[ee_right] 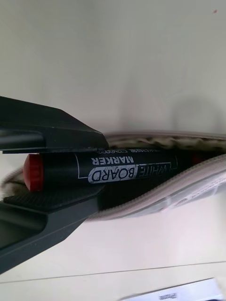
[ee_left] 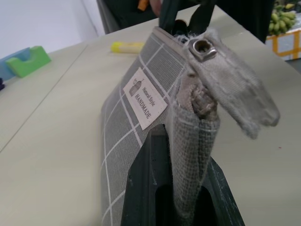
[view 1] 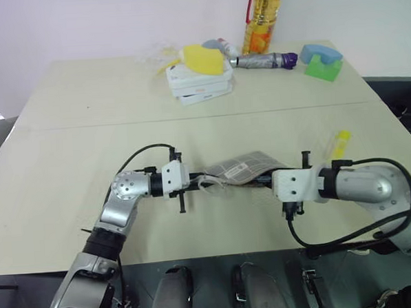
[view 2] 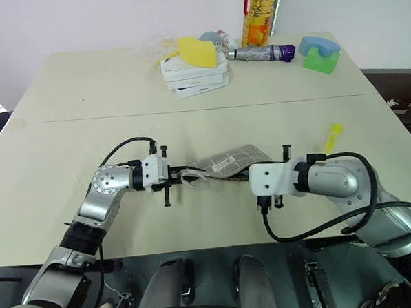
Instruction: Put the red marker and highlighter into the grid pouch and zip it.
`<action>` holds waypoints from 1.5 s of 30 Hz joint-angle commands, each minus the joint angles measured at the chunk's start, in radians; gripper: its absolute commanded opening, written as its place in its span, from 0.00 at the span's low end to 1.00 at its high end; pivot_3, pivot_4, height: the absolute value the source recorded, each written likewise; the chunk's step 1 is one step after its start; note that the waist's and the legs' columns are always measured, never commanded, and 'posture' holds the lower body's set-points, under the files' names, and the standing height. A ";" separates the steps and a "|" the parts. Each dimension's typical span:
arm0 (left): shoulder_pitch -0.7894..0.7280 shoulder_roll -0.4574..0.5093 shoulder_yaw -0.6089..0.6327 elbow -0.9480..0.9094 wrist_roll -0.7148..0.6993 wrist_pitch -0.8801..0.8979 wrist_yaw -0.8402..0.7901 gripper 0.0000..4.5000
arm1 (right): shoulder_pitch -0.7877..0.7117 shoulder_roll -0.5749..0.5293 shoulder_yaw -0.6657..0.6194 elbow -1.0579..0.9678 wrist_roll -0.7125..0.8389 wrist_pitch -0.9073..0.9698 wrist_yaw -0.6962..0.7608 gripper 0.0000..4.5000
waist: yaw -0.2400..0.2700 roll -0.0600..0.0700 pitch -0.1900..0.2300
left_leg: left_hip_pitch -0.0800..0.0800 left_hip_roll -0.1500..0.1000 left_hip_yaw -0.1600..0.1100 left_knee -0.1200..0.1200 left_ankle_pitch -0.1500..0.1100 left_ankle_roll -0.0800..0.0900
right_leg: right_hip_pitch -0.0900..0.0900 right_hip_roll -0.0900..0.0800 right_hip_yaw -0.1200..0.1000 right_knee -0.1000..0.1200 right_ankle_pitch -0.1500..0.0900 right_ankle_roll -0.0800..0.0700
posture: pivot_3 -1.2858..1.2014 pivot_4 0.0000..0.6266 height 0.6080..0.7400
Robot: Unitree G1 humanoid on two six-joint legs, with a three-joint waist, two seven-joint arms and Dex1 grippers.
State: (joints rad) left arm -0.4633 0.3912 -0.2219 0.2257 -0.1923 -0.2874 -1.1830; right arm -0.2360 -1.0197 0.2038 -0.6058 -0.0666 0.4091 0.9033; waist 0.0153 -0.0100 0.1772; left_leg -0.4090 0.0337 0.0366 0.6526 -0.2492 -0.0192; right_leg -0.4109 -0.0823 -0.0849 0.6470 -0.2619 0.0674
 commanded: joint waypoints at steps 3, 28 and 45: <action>-0.025 -0.016 0.020 0.012 -0.008 -0.029 0.034 0.00 | -0.001 0.040 -0.077 -0.053 0.036 0.062 -0.015 0.75 | -0.001 0.000 0.000 | 0.000 0.000 0.000 0.001 0.000 0.000 | 0.000 0.000 0.000 0.000 0.000 0.000 | 0.52 0.24 1.00; -0.015 -0.152 0.037 0.139 0.086 -0.066 0.371 0.00 | -0.137 0.566 -0.744 0.497 0.224 0.568 -0.736 0.99 | -0.002 0.001 -0.001 | 0.001 -0.001 0.000 0.001 0.000 0.000 | 0.001 -0.001 0.000 0.002 0.001 0.000 | 0.52 0.24 1.00; 0.003 -0.132 0.050 0.097 0.080 -0.042 0.373 0.00 | -0.154 0.538 -0.668 0.615 0.243 0.425 -0.766 0.20 | -0.004 0.001 -0.001 | 0.001 0.000 0.000 -0.001 0.000 0.000 | 0.001 0.000 0.000 0.002 0.001 0.000 | 0.52 0.24 1.00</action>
State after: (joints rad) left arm -0.4630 0.2543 -0.1892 0.3524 -0.0998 -0.3303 -0.8191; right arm -0.3895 -0.4504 -0.4746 0.0715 0.1829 0.8610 0.1223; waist 0.0111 -0.0086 0.1758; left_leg -0.4079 0.0333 0.0371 0.6515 -0.2492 -0.0190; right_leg -0.4102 -0.0826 -0.0846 0.6489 -0.2612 0.0673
